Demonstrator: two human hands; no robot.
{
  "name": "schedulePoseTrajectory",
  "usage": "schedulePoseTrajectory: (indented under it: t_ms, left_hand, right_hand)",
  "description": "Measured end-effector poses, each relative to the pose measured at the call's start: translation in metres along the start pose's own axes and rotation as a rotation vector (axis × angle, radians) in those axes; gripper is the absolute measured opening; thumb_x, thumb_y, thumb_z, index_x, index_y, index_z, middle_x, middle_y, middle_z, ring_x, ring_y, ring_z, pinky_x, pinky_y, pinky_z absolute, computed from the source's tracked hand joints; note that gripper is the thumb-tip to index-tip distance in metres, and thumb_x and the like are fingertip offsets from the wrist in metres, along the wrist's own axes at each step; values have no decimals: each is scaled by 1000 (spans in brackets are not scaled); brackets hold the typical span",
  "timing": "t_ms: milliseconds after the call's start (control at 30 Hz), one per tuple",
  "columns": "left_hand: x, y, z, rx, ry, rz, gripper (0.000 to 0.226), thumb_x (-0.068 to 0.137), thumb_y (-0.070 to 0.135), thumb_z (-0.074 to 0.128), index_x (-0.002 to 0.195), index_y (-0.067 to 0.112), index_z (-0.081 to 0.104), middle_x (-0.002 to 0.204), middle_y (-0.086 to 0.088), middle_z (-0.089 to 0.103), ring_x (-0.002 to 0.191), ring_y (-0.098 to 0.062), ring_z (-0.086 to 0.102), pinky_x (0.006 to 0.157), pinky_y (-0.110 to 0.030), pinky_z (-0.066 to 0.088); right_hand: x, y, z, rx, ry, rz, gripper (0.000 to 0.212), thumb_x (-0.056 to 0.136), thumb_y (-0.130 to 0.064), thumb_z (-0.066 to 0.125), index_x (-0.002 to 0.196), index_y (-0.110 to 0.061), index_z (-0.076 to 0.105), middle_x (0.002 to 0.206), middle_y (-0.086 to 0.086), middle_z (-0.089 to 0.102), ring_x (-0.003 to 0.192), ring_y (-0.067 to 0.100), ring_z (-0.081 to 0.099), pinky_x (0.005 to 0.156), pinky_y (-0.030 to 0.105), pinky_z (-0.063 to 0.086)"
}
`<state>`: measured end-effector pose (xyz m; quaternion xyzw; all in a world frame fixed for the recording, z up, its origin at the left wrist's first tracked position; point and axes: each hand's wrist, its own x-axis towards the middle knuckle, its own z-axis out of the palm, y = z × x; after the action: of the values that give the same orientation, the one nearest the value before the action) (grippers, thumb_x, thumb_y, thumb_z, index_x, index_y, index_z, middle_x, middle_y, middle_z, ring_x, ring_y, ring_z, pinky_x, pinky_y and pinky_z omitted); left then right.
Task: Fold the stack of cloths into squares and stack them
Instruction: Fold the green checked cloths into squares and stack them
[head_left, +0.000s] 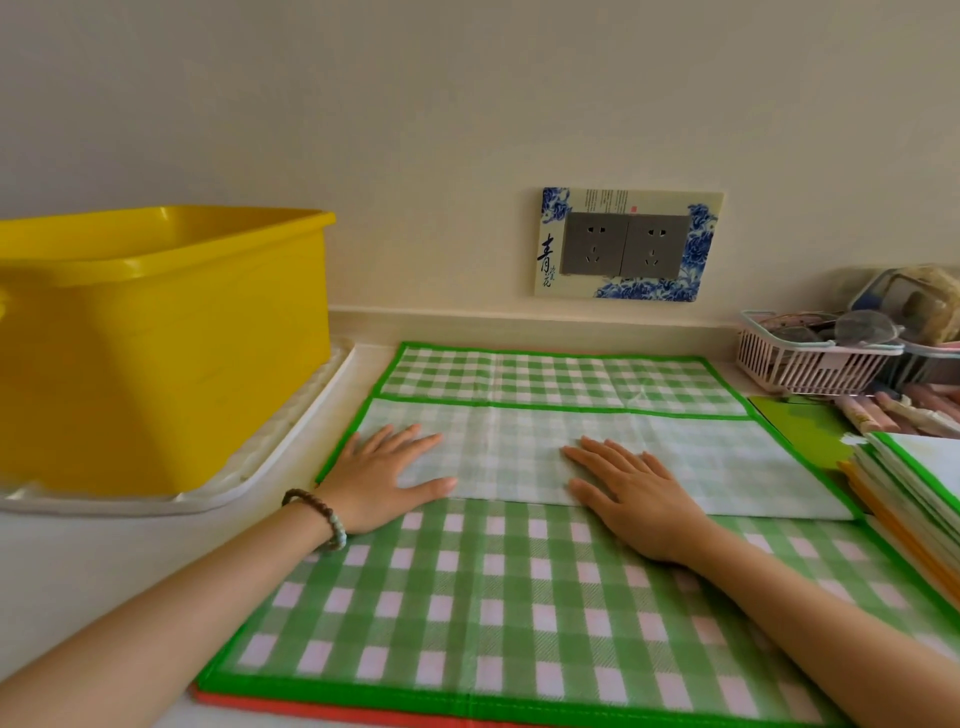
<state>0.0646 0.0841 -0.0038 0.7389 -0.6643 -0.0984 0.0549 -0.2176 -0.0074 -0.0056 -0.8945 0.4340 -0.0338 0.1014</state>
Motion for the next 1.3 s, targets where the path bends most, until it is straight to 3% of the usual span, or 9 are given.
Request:
schedulePoseTrajectory:
  t_ms: [167,333,500,667,867,1000,1067,1233,1300]
  left_hand:
    - [-3,14,-14,-62,-47,29,96,66,89,19,148,39,13,158,11,4,146,-15,1,118,-45,2]
    - [-7,43,-16,-106,6,269,55,83,61,53,134,41,46,143,16,35,131,-4,33,108,-25,28]
    - [-8,52,-24,55,76,352,37,92,47,51,125,31,58,129,13,55,114,-4,52,97,-22,42]
    - [-12,52,-24,137,90,355,35,95,35,48,127,25,59,124,8,62,110,-7,58,95,-25,45]
    - [-18,53,-31,4,118,259,30,98,29,47,123,25,61,125,8,62,109,-7,59,93,-21,44]
    - [-21,54,-41,-113,142,237,27,95,30,52,117,23,65,119,11,64,80,7,57,80,-11,43]
    - [-23,55,-50,-197,101,233,24,93,29,56,112,21,68,114,9,67,91,3,60,87,-15,45]
    - [-36,62,-85,-268,-142,232,10,85,38,64,87,30,71,64,25,65,60,12,56,80,-18,48]
    - [-40,70,-100,-229,-196,206,18,83,42,64,90,27,71,54,28,60,53,13,52,72,-16,43]
  right_hand:
    - [0,0,-3,14,-3,6,55,96,-57,19,148,-41,8,157,-15,5,145,8,0,119,37,-2]
    - [1,0,-7,86,-1,0,54,95,-57,27,146,-40,19,157,-14,13,145,10,8,119,39,2]
    - [-7,3,-20,237,-25,-44,47,95,-50,37,139,-35,39,152,-11,29,140,9,26,117,33,18]
    - [-26,8,-26,200,-67,-82,51,90,-54,44,139,-39,39,149,-19,30,138,4,28,114,27,21]
    - [-42,19,-36,116,-29,-24,44,93,-45,48,136,-39,42,143,-18,41,131,8,41,109,25,32]
    - [-49,31,-50,84,10,42,34,97,-33,45,130,-31,53,131,-7,57,115,15,55,97,27,43]
    - [-52,34,-61,91,-14,26,31,97,-32,46,124,-27,60,121,-9,63,101,9,60,88,21,45]
    - [-63,33,-99,123,-227,-22,16,93,-40,50,88,-46,64,82,-34,63,77,-15,58,81,17,42]
    - [-67,30,-115,142,-338,-7,13,91,-45,52,89,-45,65,82,-36,63,76,-19,57,82,14,40]
